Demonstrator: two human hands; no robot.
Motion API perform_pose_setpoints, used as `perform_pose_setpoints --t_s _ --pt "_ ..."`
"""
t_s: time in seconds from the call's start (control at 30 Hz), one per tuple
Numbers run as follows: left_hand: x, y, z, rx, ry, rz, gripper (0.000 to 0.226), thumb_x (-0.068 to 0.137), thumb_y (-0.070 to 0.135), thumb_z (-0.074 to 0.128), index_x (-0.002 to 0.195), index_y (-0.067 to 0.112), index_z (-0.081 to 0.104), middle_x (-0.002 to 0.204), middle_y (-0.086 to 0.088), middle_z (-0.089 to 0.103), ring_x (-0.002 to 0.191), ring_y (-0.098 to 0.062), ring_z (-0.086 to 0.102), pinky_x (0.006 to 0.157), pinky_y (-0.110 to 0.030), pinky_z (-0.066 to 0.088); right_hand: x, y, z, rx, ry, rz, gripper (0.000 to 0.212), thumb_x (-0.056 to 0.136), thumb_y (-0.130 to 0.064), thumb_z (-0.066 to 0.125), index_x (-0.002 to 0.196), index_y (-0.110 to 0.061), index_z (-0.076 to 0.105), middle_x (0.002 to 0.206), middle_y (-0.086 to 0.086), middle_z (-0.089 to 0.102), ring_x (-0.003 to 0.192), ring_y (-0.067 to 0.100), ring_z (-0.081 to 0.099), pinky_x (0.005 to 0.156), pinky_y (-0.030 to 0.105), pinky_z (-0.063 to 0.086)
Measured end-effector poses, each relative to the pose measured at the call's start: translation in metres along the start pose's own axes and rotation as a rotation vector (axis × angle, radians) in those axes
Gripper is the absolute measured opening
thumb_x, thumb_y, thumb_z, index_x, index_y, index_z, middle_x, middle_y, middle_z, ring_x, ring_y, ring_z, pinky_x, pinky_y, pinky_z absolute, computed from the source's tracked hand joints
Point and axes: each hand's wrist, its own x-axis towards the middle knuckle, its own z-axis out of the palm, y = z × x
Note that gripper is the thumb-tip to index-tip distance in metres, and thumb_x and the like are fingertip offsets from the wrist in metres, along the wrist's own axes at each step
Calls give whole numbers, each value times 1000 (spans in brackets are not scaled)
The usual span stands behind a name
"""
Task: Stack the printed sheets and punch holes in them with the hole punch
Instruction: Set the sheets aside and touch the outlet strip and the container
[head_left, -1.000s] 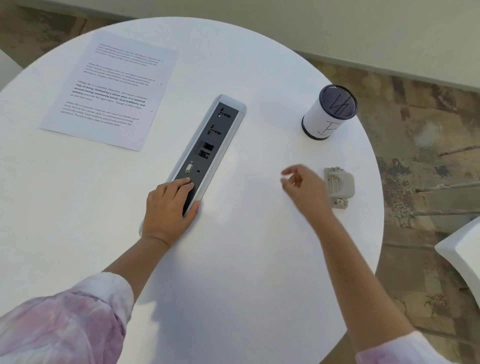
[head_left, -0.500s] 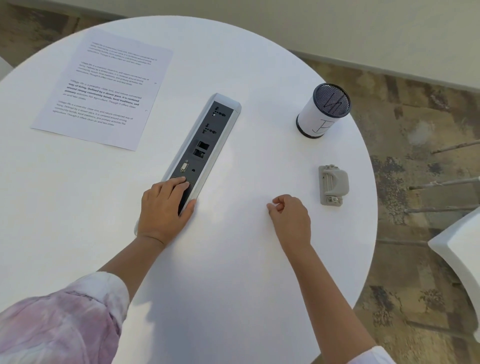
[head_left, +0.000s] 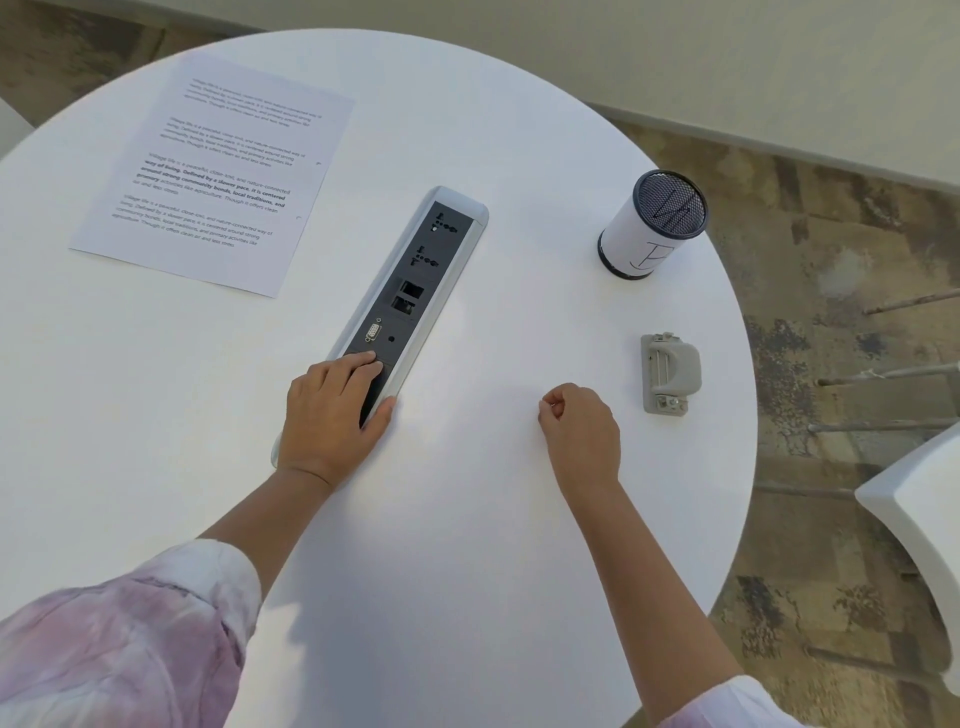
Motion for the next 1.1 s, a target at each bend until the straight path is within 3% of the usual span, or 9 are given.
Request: perform_pose_setpoints --t_s 0.17,0.3,0.37,0.47,0.6,0.7,0.77,0.97,1.1 --pt "0 -1 1 5 2 5 44 85 42 44 108 10 63 120 -3 61 102 -24 48 80 -41 41 6 -7 0 -128 -16 -58 16 91 -13 45 94 -7 60 95 8 59 84 25 56 66 30 38" --pt "0 0 0 1 6 4 44 85 42 43 108 10 63 120 -4 61 101 -26 50 80 -41 41 11 -12 2 -185 -46 -32 12 86 -4 45 87 -3 57 81 7 50 78 27 54 59 31 33" --pt "0 0 0 -2 10 5 44 85 41 44 108 10 63 119 -4 61 101 -25 49 81 -41 41 14 -15 2 -236 -65 -3 13 84 0 44 73 -4 48 71 3 39 72 25 46 58 30 30" --pt "0 1 -1 -5 9 2 44 85 41 43 107 9 64 119 -4 62 102 -23 47 80 -41 40 18 -17 2 -268 -129 6 32 80 3 43 58 -12 25 63 -1 27 70 24 40 59 29 29" --pt "1 1 -1 -11 2 -2 44 84 41 43 108 10 64 120 -4 61 102 -23 47 81 -41 40 28 -12 -5 -87 -209 47 19 76 -5 47 61 -8 36 63 5 40 64 25 40 51 28 28" --pt "0 1 -1 -3 -3 -3 44 85 42 43 109 10 63 120 -3 61 102 -23 47 81 -40 40 32 -8 -22 121 -130 64 10 78 -15 52 76 -7 58 77 8 59 71 25 53 62 29 40" --pt "0 0 -1 2 -5 -2 45 85 42 43 109 10 63 120 -3 61 102 -22 46 81 -40 40 39 -11 -39 234 -43 64 12 80 -20 55 85 -11 60 85 4 61 82 21 56 68 27 40" --pt "1 0 0 0 -15 -3 44 85 41 43 110 10 63 120 -4 61 103 -21 44 81 -40 41 77 -30 -103 390 203 -18 7 79 -22 55 79 -16 59 73 -4 57 69 11 50 54 18 34" --pt "0 0 0 -4 -7 -6 44 85 41 43 109 10 63 120 -4 61 102 -21 44 80 -41 41 105 -33 -128 421 286 -45 20 76 -19 50 65 -2 54 57 2 40 52 12 32 53 23 28"
